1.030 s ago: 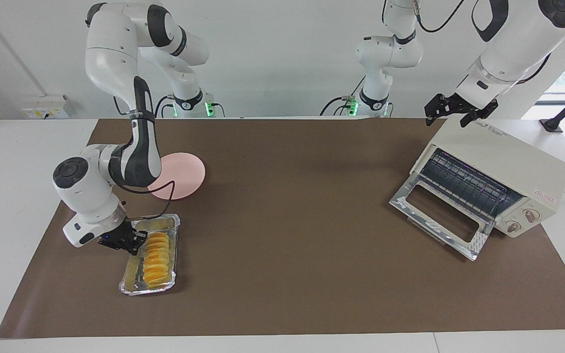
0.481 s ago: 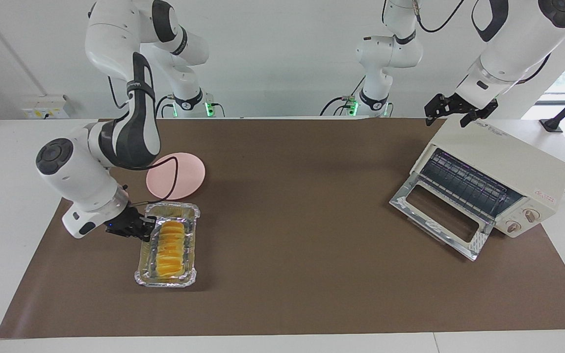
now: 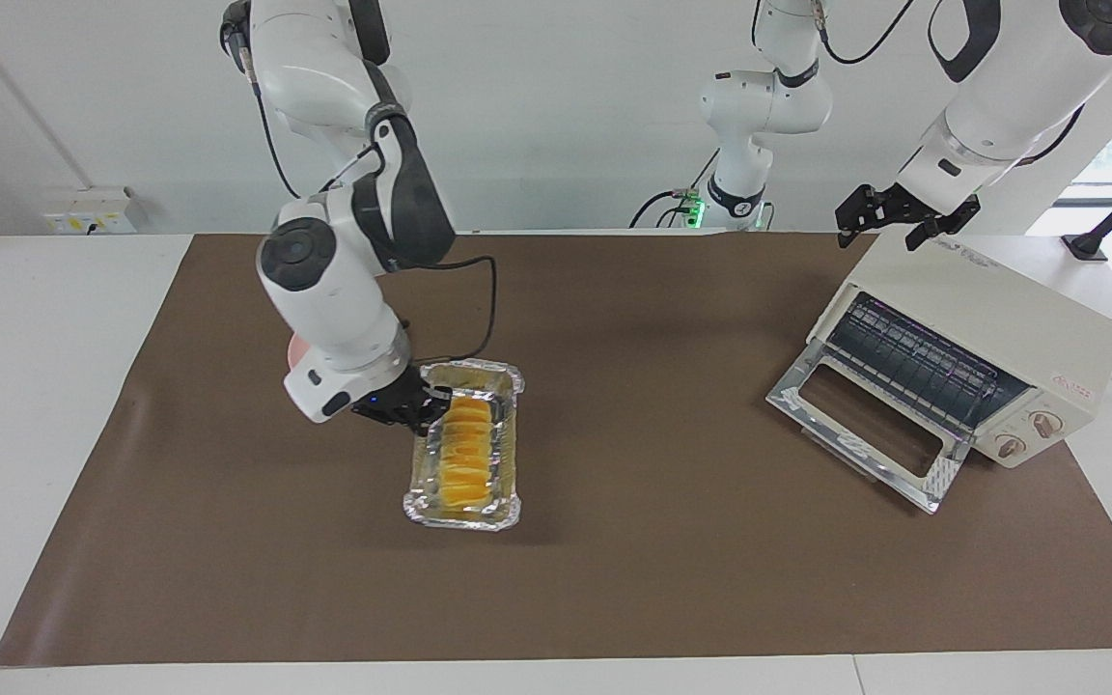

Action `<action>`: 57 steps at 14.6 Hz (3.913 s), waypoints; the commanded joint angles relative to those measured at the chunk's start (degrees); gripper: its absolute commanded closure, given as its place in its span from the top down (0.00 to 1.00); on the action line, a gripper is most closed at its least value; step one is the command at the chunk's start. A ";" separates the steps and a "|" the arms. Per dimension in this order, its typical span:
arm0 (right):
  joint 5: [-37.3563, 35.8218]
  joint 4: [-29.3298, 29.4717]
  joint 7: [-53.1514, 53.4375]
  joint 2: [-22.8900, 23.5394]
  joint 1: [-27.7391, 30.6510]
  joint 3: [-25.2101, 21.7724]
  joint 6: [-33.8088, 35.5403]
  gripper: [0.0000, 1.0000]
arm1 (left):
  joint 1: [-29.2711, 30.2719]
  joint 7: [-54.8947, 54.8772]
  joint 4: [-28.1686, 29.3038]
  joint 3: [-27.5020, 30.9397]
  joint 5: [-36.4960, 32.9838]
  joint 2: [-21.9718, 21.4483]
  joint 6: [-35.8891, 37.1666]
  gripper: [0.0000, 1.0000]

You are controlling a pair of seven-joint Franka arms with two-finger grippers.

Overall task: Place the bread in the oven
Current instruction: 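Carry the foil tray with the right gripper to the table center, then release the tray with the right gripper while the left gripper reaches it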

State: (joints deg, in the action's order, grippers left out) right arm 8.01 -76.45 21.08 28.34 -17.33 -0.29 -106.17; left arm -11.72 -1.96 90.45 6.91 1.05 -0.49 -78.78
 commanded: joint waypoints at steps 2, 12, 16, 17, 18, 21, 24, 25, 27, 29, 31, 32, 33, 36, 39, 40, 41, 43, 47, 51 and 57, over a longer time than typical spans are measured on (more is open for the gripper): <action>0.86 -1.67 4.49 0.75 -4.37 -0.23 -4.64 0.00 | -0.15 0.37 1.30 0.04 -1.23 -1.18 -0.85 1.00; 0.86 -13.63 6.08 0.75 -13.25 -0.15 -19.69 0.00 | -0.15 0.37 1.30 0.04 -1.23 -1.18 -0.85 1.00; 0.78 -15.21 6.34 0.31 -14.13 -0.06 -20.56 0.00 | -0.15 0.37 1.30 0.04 -1.23 -1.18 -0.85 1.00; 0.78 -16.44 6.34 -0.04 -14.22 -0.15 -21.96 0.00 | -0.15 0.37 1.30 0.04 -1.23 -1.18 -0.85 1.00; 0.78 -17.41 6.43 -0.13 -14.31 -0.15 -23.11 0.00 | -0.15 0.37 1.30 0.04 -1.23 -1.18 -0.85 1.00; 0.78 -18.12 6.43 -0.22 -14.31 -0.15 -23.82 0.99 | -0.15 0.37 1.30 0.04 -1.23 -1.18 -0.85 1.00; 0.78 -17.60 8.44 -0.31 -14.14 -0.15 -22.68 1.00 | -0.24 0.29 1.30 0.04 -1.23 -1.18 -0.50 1.00; 0.78 -17.24 9.67 -0.31 -14.13 -0.15 -22.07 1.00 | -0.15 0.20 1.39 0.12 -1.23 -1.27 -0.42 1.00; 0.78 -16.98 10.56 -1.09 -13.70 -0.23 -20.66 1.00 | -0.06 0.37 1.30 0.48 -1.23 -1.18 -0.77 1.00; 0.78 -16.98 10.47 -3.02 -11.51 -0.32 -18.21 1.00 | -0.06 0.55 1.39 0.48 -1.41 -1.27 -0.50 1.00; 0.78 -16.98 9.86 -5.74 -7.56 -0.41 -14.70 1.00 | -0.32 1.08 1.83 0.39 -1.49 -1.70 -2.07 1.00; 0.69 -16.98 9.51 -6.80 -5.28 -0.41 -13.29 1.00 | -1.28 0.99 1.92 0.04 -1.49 -1.53 -4.61 1.00; 0.69 -17.06 8.72 -8.11 -3.08 -0.41 -12.32 1.00 | -2.94 1.60 1.92 -0.05 -1.49 -1.27 -7.07 1.00; 0.51 -17.07 2.59 -10.58 3.25 -0.67 -10.38 1.00 | -10.13 9.31 -0.53 -0.31 -1.49 2.57 -9.11 1.00; -0.27 -17.07 -10.66 -13.48 10.28 -0.85 -6.52 1.00 | -16.13 16.08 -11.13 -0.23 0.60 13.63 -8.24 1.00; -0.45 -17.07 -14.71 -14.45 11.78 -0.94 -4.42 1.00 | -18.23 19.24 -15.79 -0.05 1.49 18.46 -7.80 1.00; -1.15 -17.07 -18.49 -15.59 13.88 -1.02 -2.05 1.00 | -19.99 22.84 -20.10 -0.14 1.93 22.86 -8.75 1.00; -3.25 -17.07 -23.25 -18.13 16.88 -1.03 2.00 1.00 | -24.64 30.31 -21.81 -0.14 2.29 27.90 -16.19 1.00; -4.76 -17.07 -29.68 -24.02 21.02 -1.11 9.65 1.00 | -31.50 34.80 -21.02 0.03 1.94 33.95 -22.98 1.00; -6.52 -17.07 -29.87 -27.99 21.55 -1.03 15.72 1.00 | -35.03 39.39 -20.85 0.12 1.67 37.75 -26.95 1.00; -10.91 -17.50 -34.17 -30.10 22.51 -0.67 23.28 1.00 | -34.96 39.40 -18.30 0.21 0.62 38.63 -29.86 0.80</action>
State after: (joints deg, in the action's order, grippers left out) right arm -1.83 -92.21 -11.17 -0.15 3.63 -1.85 -84.52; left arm -46.58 37.10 71.64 6.44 2.50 37.40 -107.22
